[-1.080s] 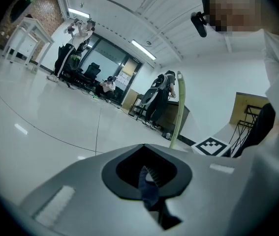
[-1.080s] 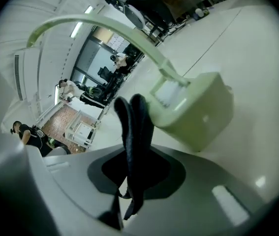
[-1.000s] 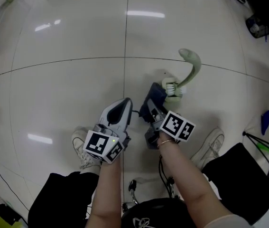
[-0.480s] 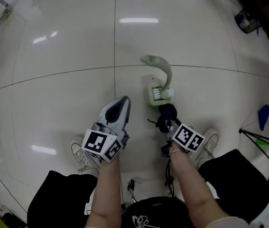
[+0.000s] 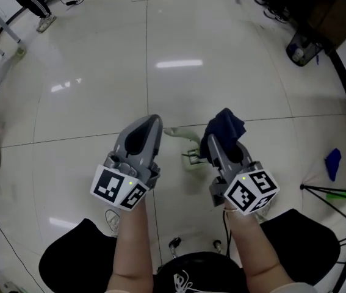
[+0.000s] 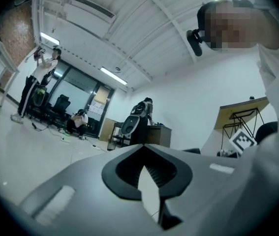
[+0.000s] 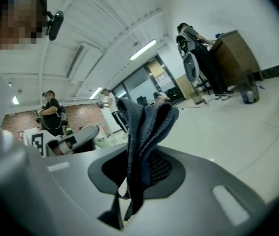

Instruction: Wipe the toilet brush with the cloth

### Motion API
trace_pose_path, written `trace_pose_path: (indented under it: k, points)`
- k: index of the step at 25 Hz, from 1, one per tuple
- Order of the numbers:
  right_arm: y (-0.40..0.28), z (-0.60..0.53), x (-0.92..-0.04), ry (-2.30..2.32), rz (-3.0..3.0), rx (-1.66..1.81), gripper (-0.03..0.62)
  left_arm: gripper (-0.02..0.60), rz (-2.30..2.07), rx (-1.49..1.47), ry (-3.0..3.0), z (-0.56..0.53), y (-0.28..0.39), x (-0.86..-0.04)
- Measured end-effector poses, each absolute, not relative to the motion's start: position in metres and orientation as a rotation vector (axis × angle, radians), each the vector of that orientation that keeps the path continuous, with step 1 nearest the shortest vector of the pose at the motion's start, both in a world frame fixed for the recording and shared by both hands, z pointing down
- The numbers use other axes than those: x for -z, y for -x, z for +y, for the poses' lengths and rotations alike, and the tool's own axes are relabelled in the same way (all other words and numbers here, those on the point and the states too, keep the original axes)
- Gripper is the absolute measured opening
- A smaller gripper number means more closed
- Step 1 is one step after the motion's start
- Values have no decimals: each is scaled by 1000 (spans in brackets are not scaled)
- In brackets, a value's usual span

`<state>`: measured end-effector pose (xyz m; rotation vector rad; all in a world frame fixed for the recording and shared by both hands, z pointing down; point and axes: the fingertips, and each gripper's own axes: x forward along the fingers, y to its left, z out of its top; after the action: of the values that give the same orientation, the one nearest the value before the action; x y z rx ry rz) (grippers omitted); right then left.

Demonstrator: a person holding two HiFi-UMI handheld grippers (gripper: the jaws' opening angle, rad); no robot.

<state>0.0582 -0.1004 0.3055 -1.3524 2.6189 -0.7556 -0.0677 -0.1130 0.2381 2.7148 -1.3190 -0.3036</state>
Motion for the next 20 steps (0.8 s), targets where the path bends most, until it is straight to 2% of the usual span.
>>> trace_pose_path:
  k: [3,6,20]
  points:
    - [-23,-95,-263,1081,2799,737,63,6,-1241,221,-2797,-112,56,-228]
    - [-4,-92,-255,934,2955,721,63,6,-1193,218,-2796,-111,51,-234]
    - [-36,-110,-327,1065,2912,972,63,6,-1121,351,-2703,-111,56,-246]
